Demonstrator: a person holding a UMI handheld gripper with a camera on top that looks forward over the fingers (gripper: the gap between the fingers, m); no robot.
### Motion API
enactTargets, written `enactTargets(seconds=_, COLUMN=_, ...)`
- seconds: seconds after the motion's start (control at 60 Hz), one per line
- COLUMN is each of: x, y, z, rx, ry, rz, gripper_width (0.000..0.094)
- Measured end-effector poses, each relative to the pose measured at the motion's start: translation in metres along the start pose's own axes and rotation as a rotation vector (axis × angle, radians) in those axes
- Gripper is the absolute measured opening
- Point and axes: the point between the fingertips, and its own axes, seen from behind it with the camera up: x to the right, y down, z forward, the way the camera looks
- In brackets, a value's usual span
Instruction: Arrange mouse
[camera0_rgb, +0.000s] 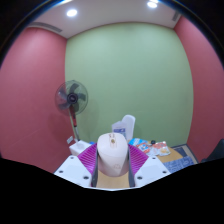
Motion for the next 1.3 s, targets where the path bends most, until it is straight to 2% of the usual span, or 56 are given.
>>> enactTargets(seconds=0.083, x=0.079, y=-0.033, z=0.02, rx=0.044, ry=0.053, rz=0.03, gripper_width=0.0411)
enactTargets(seconds=0.15, x=0.152, y=-0.024, z=0.038, rx=0.017, ry=0.121, rz=0.024, gripper_width=0.0409)
enactTargets(seconds=0.233, x=0.232, y=0.023, z=0.062, rx=-0.08, ry=0.188, rz=0.037, gripper_width=0.0409)
enactTargets(seconds=0.333, x=0.305, y=0.116, z=0.078, rx=-0.237, ry=0.258, rz=0.047, gripper_width=0.0408)
enactTargets(seconds=0.35, x=0.313, y=0.137, z=0.08, rx=-0.259, ry=0.262, rz=0.048, gripper_width=0.0407)
enactTargets(seconds=0.45, x=0.346, y=0.188, z=0.079, rx=-0.385, ry=0.275, rz=0.035, gripper_width=0.0412)
enactTargets(seconds=0.517, x=0.36, y=0.219, z=0.08, rx=-0.41, ry=0.289, rz=0.019, gripper_width=0.0419)
enactTargets(seconds=0.533, x=0.363, y=0.224, z=0.079, rx=-0.422, ry=0.29, rz=0.015, gripper_width=0.0462)
enactTargets(seconds=0.55, x=0.365, y=0.229, z=0.079, rx=-0.433, ry=0.291, rz=0.013, gripper_width=0.045)
enactTargets(seconds=0.683, x=0.366, y=0.252, z=0.074, rx=-0.484, ry=0.275, rz=0.024, gripper_width=0.0546)
enactTargets(seconds=0.717, x=0.367, y=0.254, z=0.073, rx=-0.49, ry=0.276, rz=0.017, gripper_width=0.0591)
enactTargets(seconds=0.75, x=0.368, y=0.252, z=0.071, rx=-0.492, ry=0.28, rz=0.005, gripper_width=0.0677)
enactTargets(seconds=0.783, x=0.367, y=0.248, z=0.067, rx=-0.489, ry=0.285, rz=-0.005, gripper_width=0.0805)
enactTargets(seconds=0.817, x=0.365, y=0.241, z=0.062, rx=-0.483, ry=0.289, rz=-0.01, gripper_width=0.0862)
enactTargets(seconds=0.85, x=0.362, y=0.233, z=0.057, rx=-0.473, ry=0.289, rz=-0.013, gripper_width=0.0821)
enactTargets(seconds=1.017, x=0.343, y=0.185, z=0.014, rx=-0.418, ry=0.319, rz=-0.048, gripper_width=0.0842)
enactTargets(seconds=1.3, x=0.285, y=0.099, z=-0.102, rx=-0.302, ry=0.356, rz=-0.08, gripper_width=0.0841)
